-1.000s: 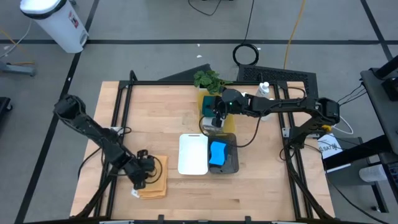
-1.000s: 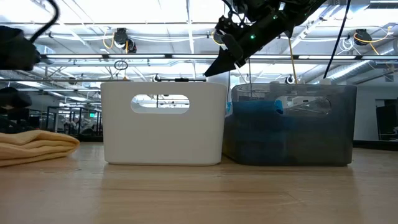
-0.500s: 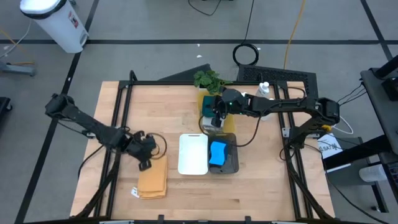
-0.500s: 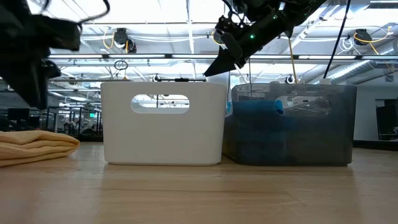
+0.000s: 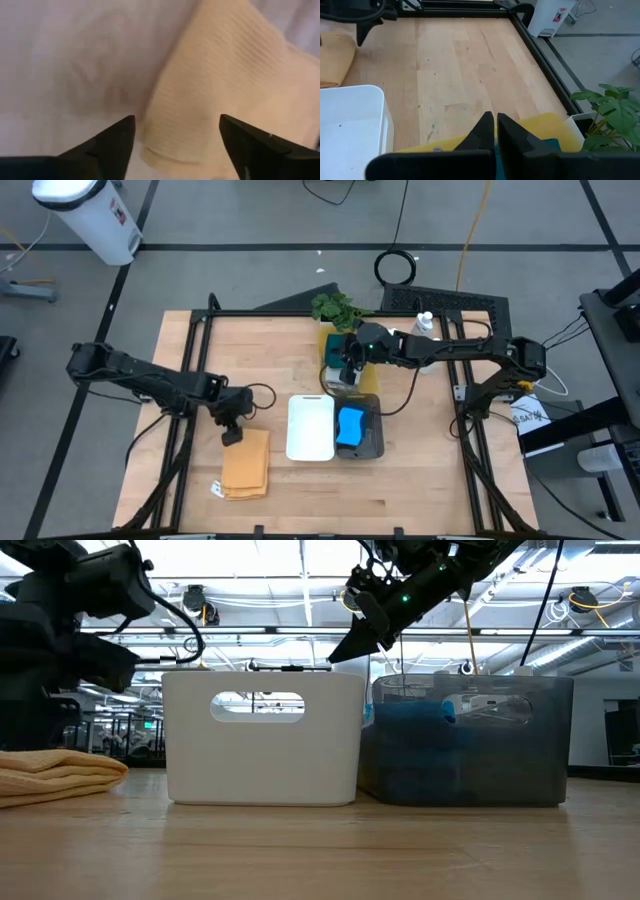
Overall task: Pick & Place Kitchen Items
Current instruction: Put the light orange microfiber into the yellow bin
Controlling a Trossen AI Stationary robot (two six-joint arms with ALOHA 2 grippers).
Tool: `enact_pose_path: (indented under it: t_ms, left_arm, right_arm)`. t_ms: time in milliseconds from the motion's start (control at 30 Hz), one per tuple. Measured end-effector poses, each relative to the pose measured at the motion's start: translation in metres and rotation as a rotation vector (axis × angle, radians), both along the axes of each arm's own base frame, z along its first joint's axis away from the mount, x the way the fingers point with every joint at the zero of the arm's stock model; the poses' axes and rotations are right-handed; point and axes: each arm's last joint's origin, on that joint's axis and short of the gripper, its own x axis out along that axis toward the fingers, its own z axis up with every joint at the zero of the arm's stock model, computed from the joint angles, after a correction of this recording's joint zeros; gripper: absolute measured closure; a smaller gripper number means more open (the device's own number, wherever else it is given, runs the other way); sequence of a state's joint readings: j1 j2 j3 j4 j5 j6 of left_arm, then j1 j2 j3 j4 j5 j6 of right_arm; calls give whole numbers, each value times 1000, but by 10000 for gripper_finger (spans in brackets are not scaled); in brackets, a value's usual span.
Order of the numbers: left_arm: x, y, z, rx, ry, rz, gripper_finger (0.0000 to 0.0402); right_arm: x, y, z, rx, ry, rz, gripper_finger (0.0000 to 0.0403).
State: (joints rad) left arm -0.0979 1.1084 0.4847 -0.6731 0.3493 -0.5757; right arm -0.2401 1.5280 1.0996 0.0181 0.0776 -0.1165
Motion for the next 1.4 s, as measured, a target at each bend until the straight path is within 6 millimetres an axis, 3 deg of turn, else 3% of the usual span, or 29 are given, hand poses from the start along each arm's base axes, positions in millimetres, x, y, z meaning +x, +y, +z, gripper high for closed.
enact_pose_path:
  t_ms: [233, 433, 600, 800, 1033, 1200, 1400]
  left_arm:
    - [3, -1, -5, -50, -24, -123, 86]
    - [4, -2, -27, -81, 0, -107, 110]
    - [5, -3, -31, -109, -1, -122, 141]
    - [3, -2, -33, -34, 26, -108, 220]
    - [2, -2, -33, 36, 29, -95, 378]
    - [9, -2, -22, 127, -1, -68, 383]
    - [22, -3, 21, 414, -7, -80, 389]
  right_arm:
    - [0, 0, 0, 0, 2, 0, 403]
    - [0, 0, -1, 2, 9, 0, 403]
    - [0, 0, -1, 3, 10, 1, 403]
    - [0, 0, -1, 2, 7, 0, 403]
    - [0, 0, -1, 2, 7, 0, 403]
    - [0, 0, 0, 1, 3, 0, 403]
    - [1, 0, 2, -5, -21, 0, 403]
